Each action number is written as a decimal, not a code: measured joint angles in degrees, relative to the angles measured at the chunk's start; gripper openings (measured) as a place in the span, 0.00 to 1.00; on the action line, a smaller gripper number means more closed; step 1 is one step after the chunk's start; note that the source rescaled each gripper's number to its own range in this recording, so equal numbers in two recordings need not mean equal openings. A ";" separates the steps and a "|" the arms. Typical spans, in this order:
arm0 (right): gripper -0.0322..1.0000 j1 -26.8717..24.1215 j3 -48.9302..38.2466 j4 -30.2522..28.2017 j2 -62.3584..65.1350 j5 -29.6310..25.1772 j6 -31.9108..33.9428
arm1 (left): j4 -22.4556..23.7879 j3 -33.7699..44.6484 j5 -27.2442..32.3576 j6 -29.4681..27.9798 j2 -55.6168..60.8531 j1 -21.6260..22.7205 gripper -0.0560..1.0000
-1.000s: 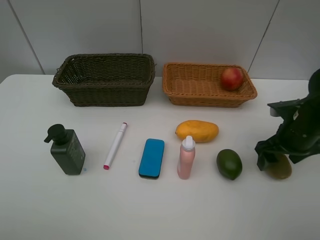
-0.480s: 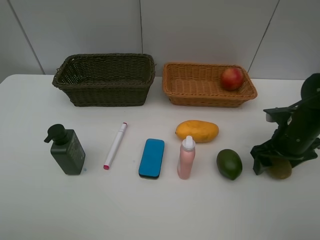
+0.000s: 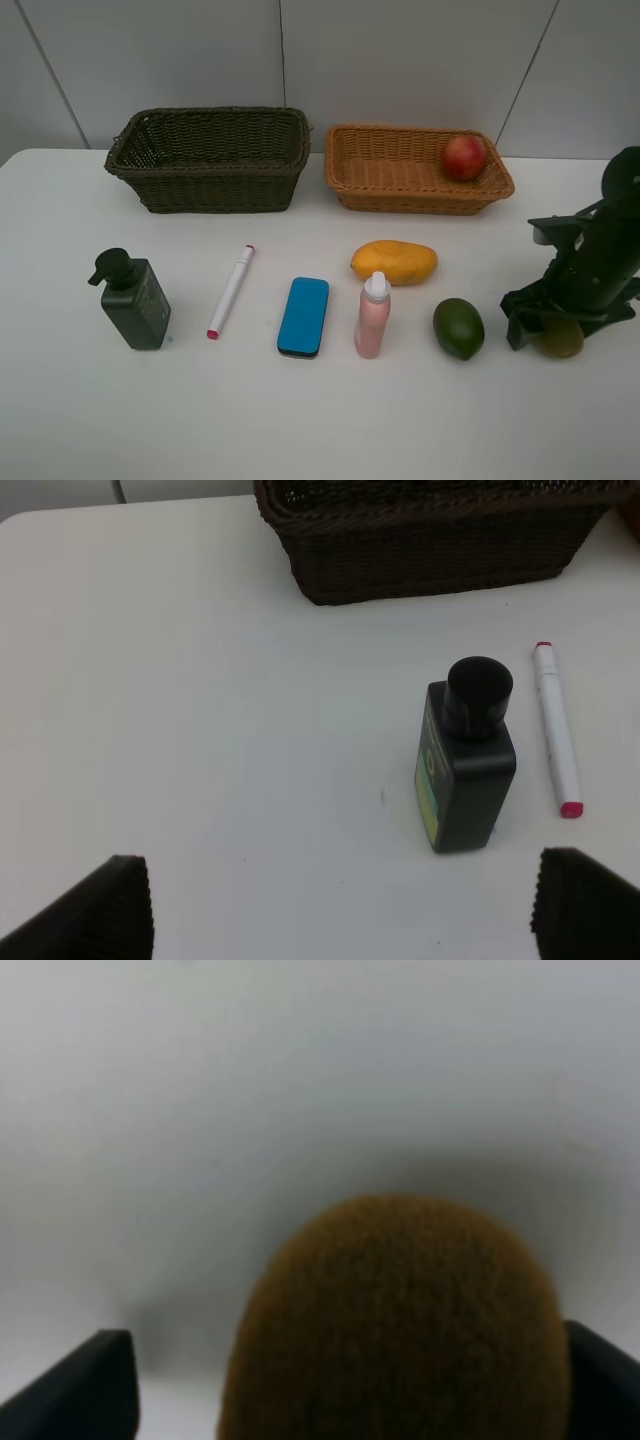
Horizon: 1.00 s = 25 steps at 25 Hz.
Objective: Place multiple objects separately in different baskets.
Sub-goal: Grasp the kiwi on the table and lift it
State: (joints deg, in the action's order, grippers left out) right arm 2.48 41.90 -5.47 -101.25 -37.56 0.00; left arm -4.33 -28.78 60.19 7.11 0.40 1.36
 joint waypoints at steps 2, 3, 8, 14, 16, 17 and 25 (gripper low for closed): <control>0.71 0.00 0.00 0.00 0.00 -0.07 0.00 | 0.00 0.00 0.00 0.00 0.00 0.00 1.00; 0.53 0.00 0.00 0.00 0.00 -0.07 0.00 | 0.00 0.00 0.00 0.00 0.00 0.00 1.00; 0.03 0.00 0.00 0.14 0.00 -0.07 0.00 | 0.00 0.00 0.00 0.00 0.00 0.00 1.00; 0.03 0.00 0.00 0.83 0.00 -0.07 0.00 | 0.00 0.00 0.00 0.00 0.00 0.00 1.00; 0.03 0.00 0.00 0.83 0.00 -0.07 0.00 | 0.00 0.00 0.00 0.00 0.00 0.00 1.00; 0.03 0.00 0.00 0.83 0.00 -0.07 0.00 | 0.00 0.00 0.00 0.00 0.00 0.00 1.00; 0.03 0.00 0.00 1.28 0.00 -0.07 0.00 | 0.00 0.00 0.00 0.00 0.00 0.00 1.00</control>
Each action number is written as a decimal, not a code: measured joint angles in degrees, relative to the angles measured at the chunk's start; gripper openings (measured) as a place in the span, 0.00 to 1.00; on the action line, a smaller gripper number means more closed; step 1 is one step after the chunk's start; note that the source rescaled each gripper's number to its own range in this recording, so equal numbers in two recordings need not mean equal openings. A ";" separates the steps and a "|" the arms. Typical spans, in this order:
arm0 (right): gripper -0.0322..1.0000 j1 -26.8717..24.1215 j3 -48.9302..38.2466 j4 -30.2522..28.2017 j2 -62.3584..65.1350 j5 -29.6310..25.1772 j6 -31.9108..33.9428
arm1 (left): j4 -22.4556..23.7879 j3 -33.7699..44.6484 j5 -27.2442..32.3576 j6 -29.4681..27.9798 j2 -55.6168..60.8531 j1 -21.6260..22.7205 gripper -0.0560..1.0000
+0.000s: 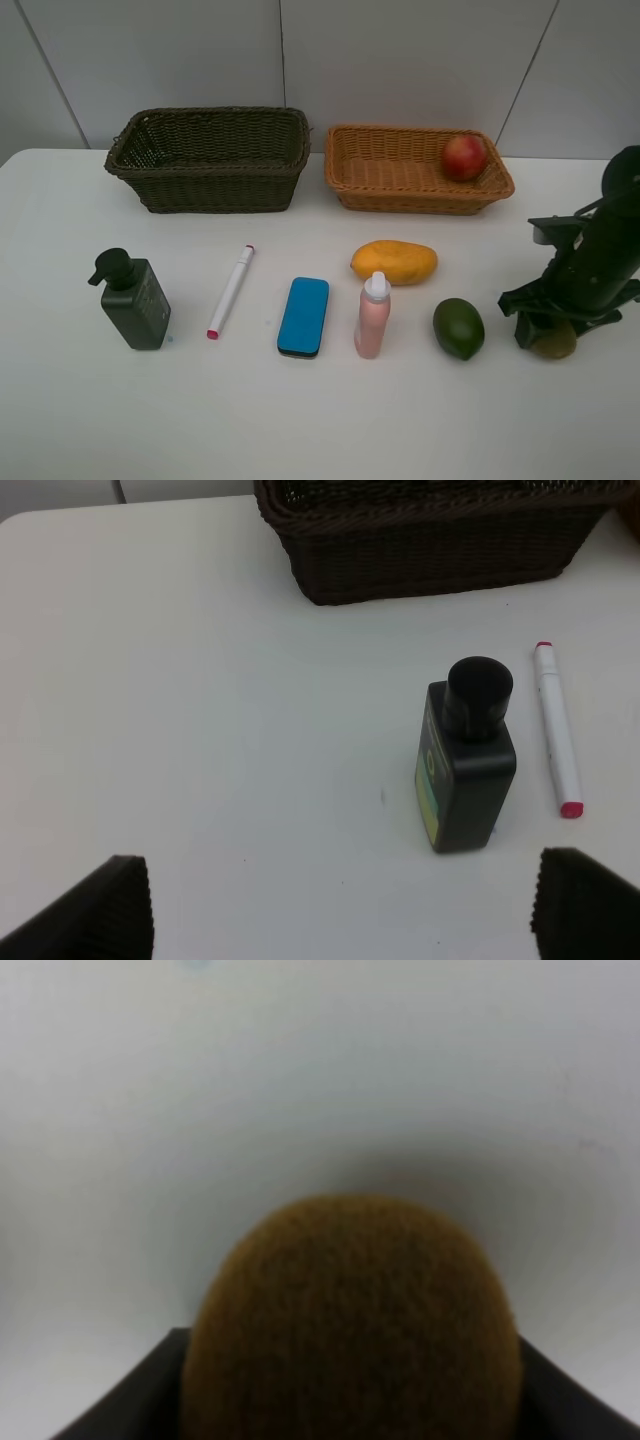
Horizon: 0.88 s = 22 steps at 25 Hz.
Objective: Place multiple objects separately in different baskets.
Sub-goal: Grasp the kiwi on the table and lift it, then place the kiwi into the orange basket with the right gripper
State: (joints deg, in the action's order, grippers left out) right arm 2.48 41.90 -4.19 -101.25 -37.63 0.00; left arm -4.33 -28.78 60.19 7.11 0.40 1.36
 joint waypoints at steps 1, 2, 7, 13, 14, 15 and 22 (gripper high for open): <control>0.03 0.00 0.00 0.07 0.00 0.00 0.00 | 0.00 0.00 0.00 0.00 0.00 0.00 1.00; 0.03 0.00 0.00 0.07 0.00 -0.05 0.00 | 0.00 0.00 0.00 0.00 0.00 0.00 1.00; 0.03 0.00 0.11 0.11 0.00 -0.83 0.00 | 0.00 0.00 0.00 0.00 0.00 0.00 1.00; 0.03 0.00 3.56 0.17 0.00 -5.74 -2.31 | 0.00 0.00 0.00 0.00 0.00 0.00 1.00; 0.03 0.00 4.05 0.17 0.00 -6.34 -2.54 | 0.00 0.00 0.00 0.00 0.00 0.00 1.00; 0.03 0.00 4.65 0.17 0.00 -6.95 -2.66 | 0.00 0.00 0.00 0.00 0.00 0.00 1.00; 0.03 0.00 11.30 0.22 -0.06 -9.98 -5.15 | 0.00 0.00 0.00 0.00 0.00 0.00 1.00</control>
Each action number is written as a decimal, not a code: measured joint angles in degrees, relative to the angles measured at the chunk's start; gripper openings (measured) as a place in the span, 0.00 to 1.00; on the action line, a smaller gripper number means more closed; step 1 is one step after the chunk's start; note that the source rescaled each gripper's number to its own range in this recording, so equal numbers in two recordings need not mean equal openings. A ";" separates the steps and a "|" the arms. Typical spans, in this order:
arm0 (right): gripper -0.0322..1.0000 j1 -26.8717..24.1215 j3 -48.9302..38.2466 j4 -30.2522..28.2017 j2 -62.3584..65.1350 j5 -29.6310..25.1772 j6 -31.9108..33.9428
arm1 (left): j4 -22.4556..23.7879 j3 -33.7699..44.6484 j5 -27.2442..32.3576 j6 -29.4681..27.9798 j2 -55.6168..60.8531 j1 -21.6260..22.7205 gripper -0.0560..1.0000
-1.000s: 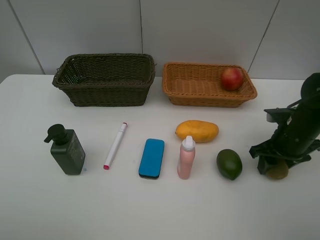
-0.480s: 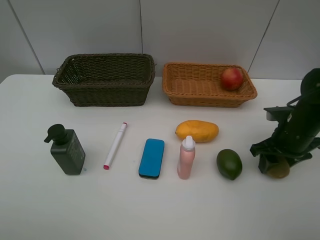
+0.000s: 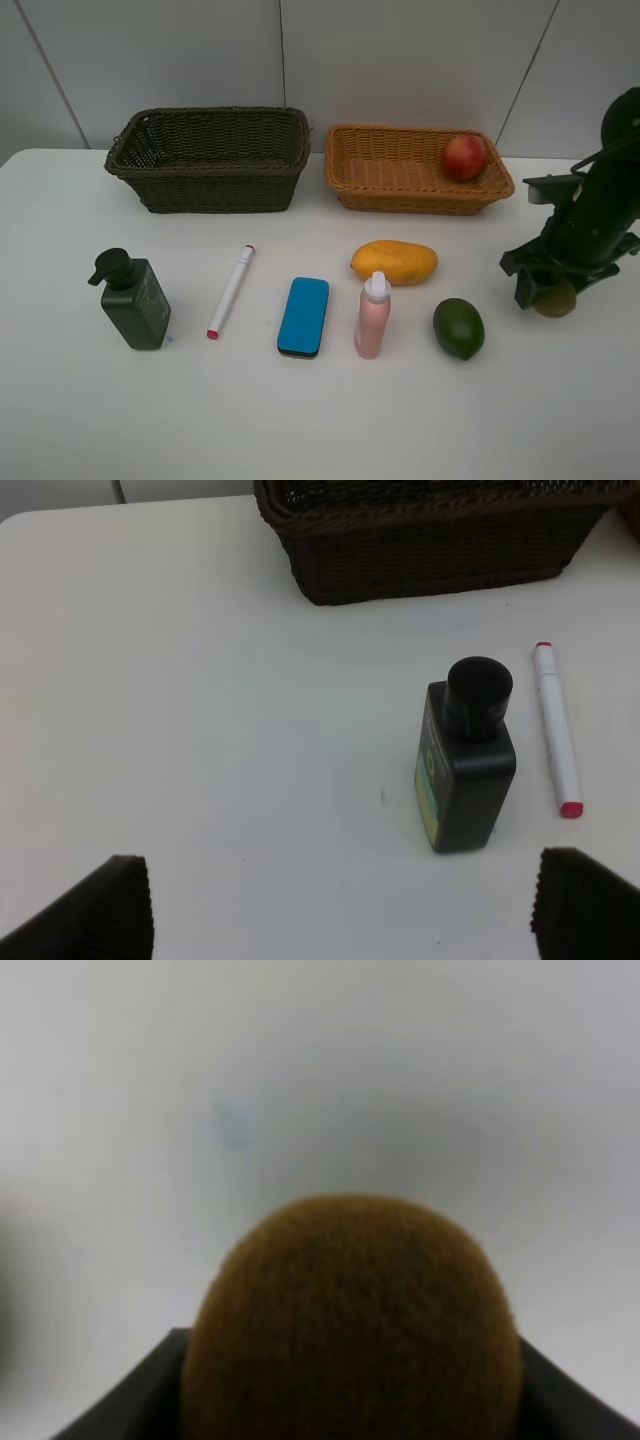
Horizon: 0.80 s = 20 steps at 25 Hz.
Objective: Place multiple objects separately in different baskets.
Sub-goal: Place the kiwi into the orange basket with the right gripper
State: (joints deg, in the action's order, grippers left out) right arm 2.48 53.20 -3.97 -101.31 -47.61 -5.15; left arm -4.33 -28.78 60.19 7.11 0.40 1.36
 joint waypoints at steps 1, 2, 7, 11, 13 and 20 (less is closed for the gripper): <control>0.03 0.00 1.03 0.00 0.00 -0.14 -0.14 | 0.00 0.00 0.00 0.00 0.00 0.00 1.00; 0.03 0.00 2.30 0.01 0.00 -0.19 -0.30 | 0.00 0.00 0.00 0.00 0.00 0.00 1.00; 0.03 0.00 8.92 0.06 0.00 -0.50 -0.78 | 0.00 0.00 0.00 0.00 0.00 0.00 1.00; 0.03 0.00 15.34 0.63 -0.15 -0.57 -1.91 | 0.00 0.00 0.00 0.00 0.00 0.00 1.00; 0.03 0.00 18.89 1.39 -0.94 -0.06 -2.15 | 0.00 0.00 0.00 0.00 0.00 0.00 1.00; 0.03 0.00 31.62 9.19 -6.27 0.28 -7.14 | 0.00 0.00 0.00 0.00 0.00 0.00 1.00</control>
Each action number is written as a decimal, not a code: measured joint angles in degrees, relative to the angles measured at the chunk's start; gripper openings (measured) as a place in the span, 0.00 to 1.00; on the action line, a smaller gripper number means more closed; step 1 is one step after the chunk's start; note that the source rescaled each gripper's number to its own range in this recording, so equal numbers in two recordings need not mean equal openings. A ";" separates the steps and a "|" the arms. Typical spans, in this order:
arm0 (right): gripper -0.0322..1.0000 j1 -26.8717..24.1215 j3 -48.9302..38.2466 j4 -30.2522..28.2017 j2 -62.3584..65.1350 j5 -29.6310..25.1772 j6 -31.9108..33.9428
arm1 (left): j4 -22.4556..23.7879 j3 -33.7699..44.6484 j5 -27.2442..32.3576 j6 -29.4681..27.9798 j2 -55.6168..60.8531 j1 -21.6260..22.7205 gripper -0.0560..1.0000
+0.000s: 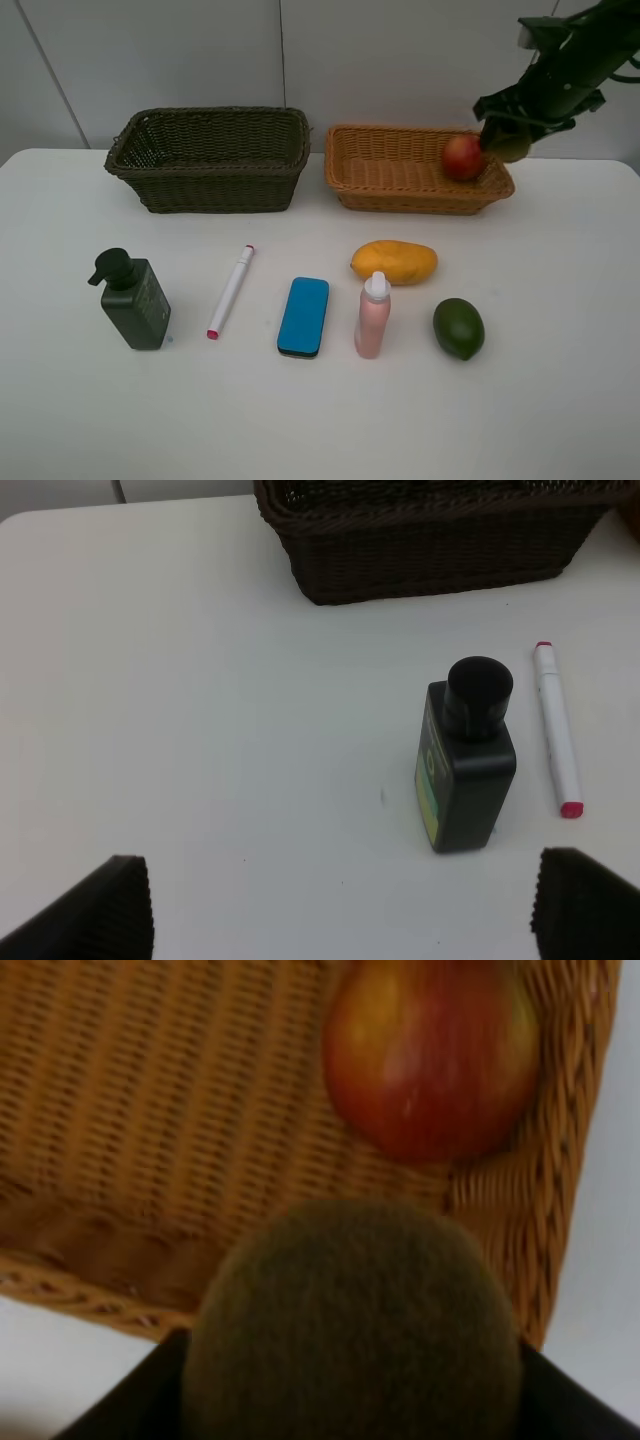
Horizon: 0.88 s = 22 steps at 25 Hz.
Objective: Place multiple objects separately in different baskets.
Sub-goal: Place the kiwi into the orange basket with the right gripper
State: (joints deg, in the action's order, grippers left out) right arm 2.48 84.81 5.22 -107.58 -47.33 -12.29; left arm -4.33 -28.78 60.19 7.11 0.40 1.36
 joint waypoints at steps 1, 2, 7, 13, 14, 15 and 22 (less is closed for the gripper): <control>0.03 0.00 1.84 1.35 -0.83 0.00 -0.84 | 0.00 0.00 0.00 0.00 0.00 0.00 1.00; 0.03 0.00 3.33 2.74 -1.86 0.00 -1.46 | 0.00 0.00 0.00 0.00 0.00 0.00 1.00; 0.03 0.00 10.97 5.30 -7.17 -0.44 -2.90 | 0.00 0.00 0.00 0.00 0.00 0.00 1.00; 0.03 0.00 15.94 7.45 -12.06 -1.45 -5.00 | 0.00 0.00 0.00 0.00 0.00 0.00 1.00; 0.03 0.00 16.12 7.80 -12.63 -1.45 -5.41 | 0.00 0.00 0.00 0.00 0.00 0.00 1.00; 0.03 0.00 16.30 8.15 -13.00 -1.40 -5.93 | 0.00 0.00 0.00 0.00 0.00 0.00 1.00; 0.03 2.92 16.30 8.89 -15.70 -0.29 -7.80 | 0.00 0.00 0.00 0.00 0.00 0.00 1.00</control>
State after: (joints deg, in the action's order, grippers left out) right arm 5.40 101.11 14.10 -123.28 -47.62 -20.10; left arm -4.33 -28.78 60.19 7.11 0.40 1.36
